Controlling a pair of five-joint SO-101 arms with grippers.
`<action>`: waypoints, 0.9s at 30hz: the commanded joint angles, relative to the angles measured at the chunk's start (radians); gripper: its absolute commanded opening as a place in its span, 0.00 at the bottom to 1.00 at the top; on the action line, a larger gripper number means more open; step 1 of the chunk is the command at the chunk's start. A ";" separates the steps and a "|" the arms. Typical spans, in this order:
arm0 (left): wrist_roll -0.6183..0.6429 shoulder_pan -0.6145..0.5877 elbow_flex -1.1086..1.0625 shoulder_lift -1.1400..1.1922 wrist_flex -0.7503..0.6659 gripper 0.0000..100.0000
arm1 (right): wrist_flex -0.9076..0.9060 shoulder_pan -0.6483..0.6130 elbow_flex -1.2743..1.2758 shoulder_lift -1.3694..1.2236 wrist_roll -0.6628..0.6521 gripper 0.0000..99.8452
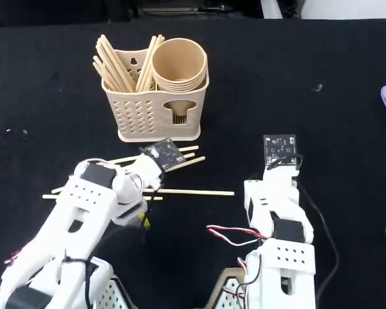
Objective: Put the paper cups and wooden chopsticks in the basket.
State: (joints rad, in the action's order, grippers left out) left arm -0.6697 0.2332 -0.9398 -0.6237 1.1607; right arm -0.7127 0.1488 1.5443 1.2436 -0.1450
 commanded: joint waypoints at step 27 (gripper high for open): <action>-0.057 0.007 0.196 0.440 -0.212 0.29 | 0.026 -0.017 -0.022 0.024 0.008 0.10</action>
State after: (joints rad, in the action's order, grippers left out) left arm -0.7142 0.2409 -0.8002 -0.2110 0.9812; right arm -0.7127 0.1458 1.5443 1.2436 -0.1435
